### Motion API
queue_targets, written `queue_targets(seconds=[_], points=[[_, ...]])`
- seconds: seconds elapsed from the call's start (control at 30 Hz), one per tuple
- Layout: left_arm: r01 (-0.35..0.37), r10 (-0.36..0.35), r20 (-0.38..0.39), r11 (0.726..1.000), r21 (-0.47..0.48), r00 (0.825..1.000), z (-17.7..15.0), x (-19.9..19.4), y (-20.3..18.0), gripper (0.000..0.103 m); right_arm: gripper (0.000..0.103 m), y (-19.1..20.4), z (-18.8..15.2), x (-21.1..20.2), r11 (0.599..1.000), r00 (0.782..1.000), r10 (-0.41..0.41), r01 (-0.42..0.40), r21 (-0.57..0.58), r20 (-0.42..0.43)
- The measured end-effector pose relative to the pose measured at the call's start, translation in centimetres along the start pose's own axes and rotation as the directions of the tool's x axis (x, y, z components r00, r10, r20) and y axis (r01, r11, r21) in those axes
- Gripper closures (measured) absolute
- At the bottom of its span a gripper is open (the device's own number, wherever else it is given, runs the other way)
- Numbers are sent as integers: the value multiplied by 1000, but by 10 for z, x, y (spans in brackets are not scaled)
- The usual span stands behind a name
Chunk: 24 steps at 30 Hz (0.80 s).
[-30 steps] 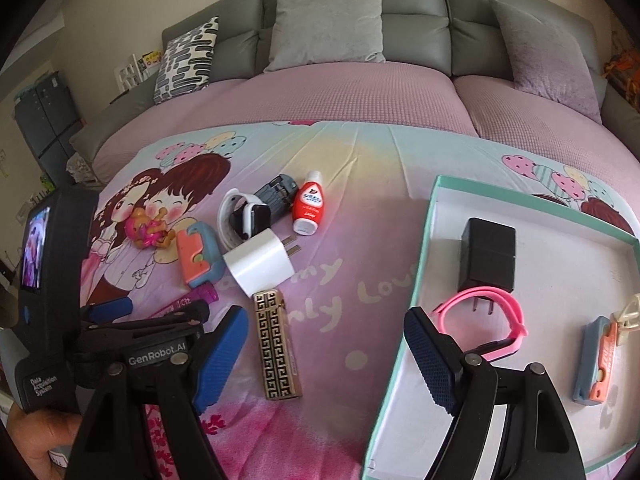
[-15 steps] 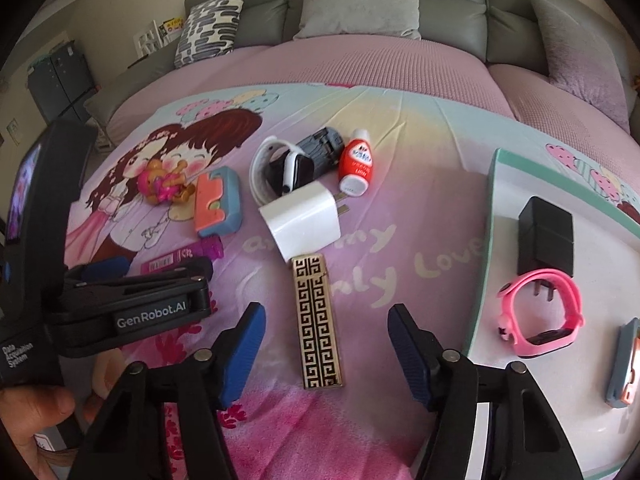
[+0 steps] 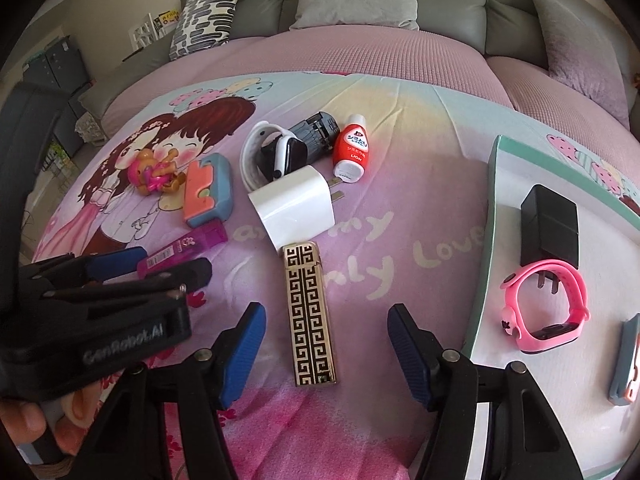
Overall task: Organize rigid objects
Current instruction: 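Grasp the pink lighter with the left gripper while the right gripper grasps the gold patterned box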
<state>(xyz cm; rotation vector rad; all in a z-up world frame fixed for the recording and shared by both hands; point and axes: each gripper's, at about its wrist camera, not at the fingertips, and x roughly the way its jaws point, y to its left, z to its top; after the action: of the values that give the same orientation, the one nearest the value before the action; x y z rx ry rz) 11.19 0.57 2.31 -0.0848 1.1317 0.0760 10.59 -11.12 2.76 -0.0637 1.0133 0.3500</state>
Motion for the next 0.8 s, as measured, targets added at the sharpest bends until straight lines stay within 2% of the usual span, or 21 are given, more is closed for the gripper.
queue_targets(seconds=[0.17, 0.27, 0.4, 0.57, 0.7, 0.8], points=[[28, -29, 29, 999, 24, 999, 0, -7, -7, 38, 37, 1, 0, 1, 1000, 1000, -3, 3, -6, -1], [-8, 8, 18, 1000, 6, 1000, 1, 2, -1, 38, 40, 1, 0, 1, 1000, 1000, -3, 3, -6, -1], [-4, 6, 28, 999, -41, 1000, 3, 8, 10, 45, 46, 1, 0, 2, 1000, 1000, -2, 2, -1, 0], [-6, 7, 54, 1000, -26, 999, 5, 11, 6, 48, 52, 5, 0, 5, 1000, 1000, -7, 7, -7, 3], [5, -4, 55, 1000, -5, 998, 7, 11, 3, 62, 59, 4, 0, 6, 1000, 1000, -19, 19, -5, 8], [14, -16, 50, 1000, 27, 999, 7, 10, -3, 71, 71, -5, 2, 3, 999, 1000, -1, 0, 40, 18]])
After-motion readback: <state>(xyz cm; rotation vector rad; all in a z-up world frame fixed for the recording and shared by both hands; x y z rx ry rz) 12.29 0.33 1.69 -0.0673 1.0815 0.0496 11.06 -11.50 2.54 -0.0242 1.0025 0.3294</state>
